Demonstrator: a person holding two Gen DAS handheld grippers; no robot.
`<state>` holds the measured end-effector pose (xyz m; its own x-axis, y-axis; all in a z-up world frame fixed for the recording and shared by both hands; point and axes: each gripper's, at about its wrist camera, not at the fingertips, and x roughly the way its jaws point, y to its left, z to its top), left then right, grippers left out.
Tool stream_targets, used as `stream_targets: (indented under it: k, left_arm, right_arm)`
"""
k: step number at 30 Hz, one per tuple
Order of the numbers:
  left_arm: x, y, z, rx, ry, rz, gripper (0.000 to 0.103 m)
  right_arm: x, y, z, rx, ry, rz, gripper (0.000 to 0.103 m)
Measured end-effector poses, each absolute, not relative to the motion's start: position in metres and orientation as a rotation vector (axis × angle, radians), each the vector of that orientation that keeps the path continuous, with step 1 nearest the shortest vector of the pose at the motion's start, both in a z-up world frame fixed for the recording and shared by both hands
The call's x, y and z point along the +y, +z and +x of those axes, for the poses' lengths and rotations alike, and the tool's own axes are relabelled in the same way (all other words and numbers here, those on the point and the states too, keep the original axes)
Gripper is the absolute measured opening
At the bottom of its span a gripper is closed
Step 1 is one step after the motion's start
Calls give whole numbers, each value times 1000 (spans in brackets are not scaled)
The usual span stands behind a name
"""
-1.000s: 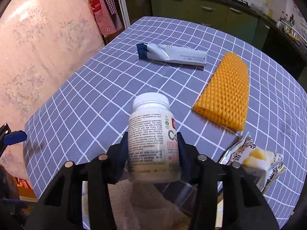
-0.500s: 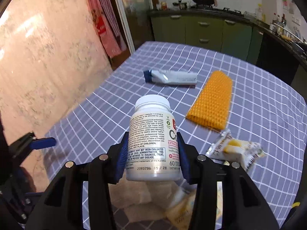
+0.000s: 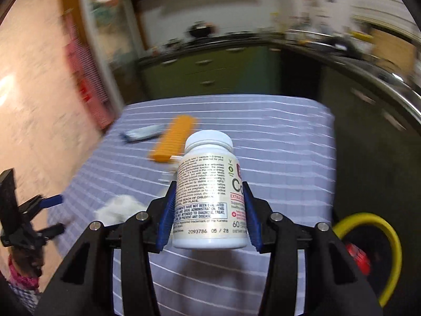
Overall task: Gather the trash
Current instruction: 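Carry the pill bottle over the bin and open the right gripper, then lower the left gripper onto the beige tape box and grasp it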
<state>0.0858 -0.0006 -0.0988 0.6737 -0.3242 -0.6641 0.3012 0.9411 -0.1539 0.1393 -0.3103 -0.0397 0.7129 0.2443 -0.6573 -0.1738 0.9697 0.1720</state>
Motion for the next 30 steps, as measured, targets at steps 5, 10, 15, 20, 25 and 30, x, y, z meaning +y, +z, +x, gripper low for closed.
stream_targets:
  k: [5, 10, 15, 20, 25, 30]
  left_arm:
    - [-20, -99, 90, 766, -387, -3, 98]
    - [-40, -100, 95, 780, -417, 27, 98]
    - [-53, -97, 96, 782, -437, 56, 98]
    - [-61, -95, 95, 782, -449, 74, 98]
    - [-63, -95, 95, 789, -455, 80, 98]
    - [-69, -94, 98, 793, -468, 87, 98]
  right_arm:
    - [-393, -62, 112, 774, 11, 194, 45]
    - [-446, -95, 89, 832, -128, 252, 45]
    - [-474, -117, 78, 863, -199, 297, 45]
    - [-494, -121, 73, 816, -257, 372, 63]
    - [-484, -113, 66, 783, -236, 356, 63]
    - [-467, -109, 71, 772, -187, 345, 64]
